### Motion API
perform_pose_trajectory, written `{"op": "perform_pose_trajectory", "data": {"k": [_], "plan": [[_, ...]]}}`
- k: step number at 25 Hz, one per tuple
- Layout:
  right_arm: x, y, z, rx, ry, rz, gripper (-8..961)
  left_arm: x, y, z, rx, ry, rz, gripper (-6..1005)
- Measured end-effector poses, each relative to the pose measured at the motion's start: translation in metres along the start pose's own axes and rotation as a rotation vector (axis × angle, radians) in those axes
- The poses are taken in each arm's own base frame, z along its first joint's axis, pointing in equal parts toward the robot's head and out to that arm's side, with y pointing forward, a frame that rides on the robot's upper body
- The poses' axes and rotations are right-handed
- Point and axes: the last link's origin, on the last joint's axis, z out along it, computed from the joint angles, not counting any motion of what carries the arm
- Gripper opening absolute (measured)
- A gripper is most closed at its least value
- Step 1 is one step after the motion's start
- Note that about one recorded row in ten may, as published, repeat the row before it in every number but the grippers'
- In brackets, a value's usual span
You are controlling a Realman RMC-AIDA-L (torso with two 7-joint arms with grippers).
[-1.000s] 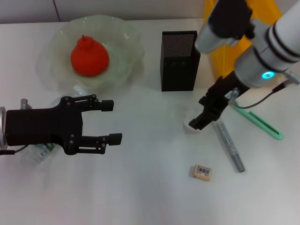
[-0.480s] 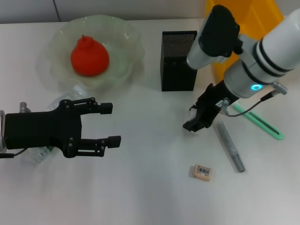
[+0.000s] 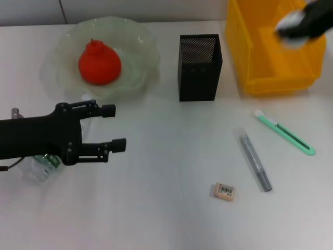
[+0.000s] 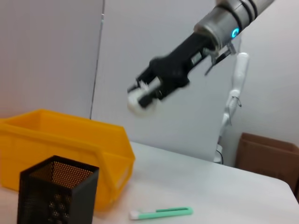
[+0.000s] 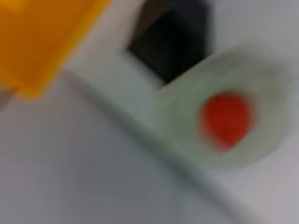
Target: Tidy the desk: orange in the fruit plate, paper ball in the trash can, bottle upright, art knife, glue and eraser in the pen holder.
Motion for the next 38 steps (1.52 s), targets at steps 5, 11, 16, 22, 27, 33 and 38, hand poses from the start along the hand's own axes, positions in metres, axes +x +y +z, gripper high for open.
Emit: {"op": "perform_pose_trajectory", "data": {"k": [5,11,16,22,27,33,38], "plan": [[0.008,-0.028,0.006,0.130,-0.099,0.077,498,0.004,-0.003,0.001,0.011,0.009,-0.026,833],[0.019,-0.038,0.033,0.141,-0.109,0.100,616,0.011,-0.008,0.003,0.014,0.011,-0.058,833],[0.037,-0.027,0.028,0.022,-0.256,0.185,715,0.032,-0.021,0.000,0.088,0.010,-0.196,833],[0.087,0.010,0.012,-0.272,-0.565,0.196,840,0.063,-0.036,-0.006,0.233,-0.112,-0.362,834],[0.139,0.032,0.025,-0.382,-0.686,0.169,840,0.080,-0.048,-0.011,0.425,-0.324,-0.447,834],[0.173,0.049,0.041,-0.422,-0.759,0.231,839,0.083,-0.053,-0.006,0.486,-0.412,-0.486,833],[0.183,0.064,0.045,-0.433,-0.792,0.183,839,0.077,-0.062,0.013,0.579,-0.557,-0.472,833]]}}
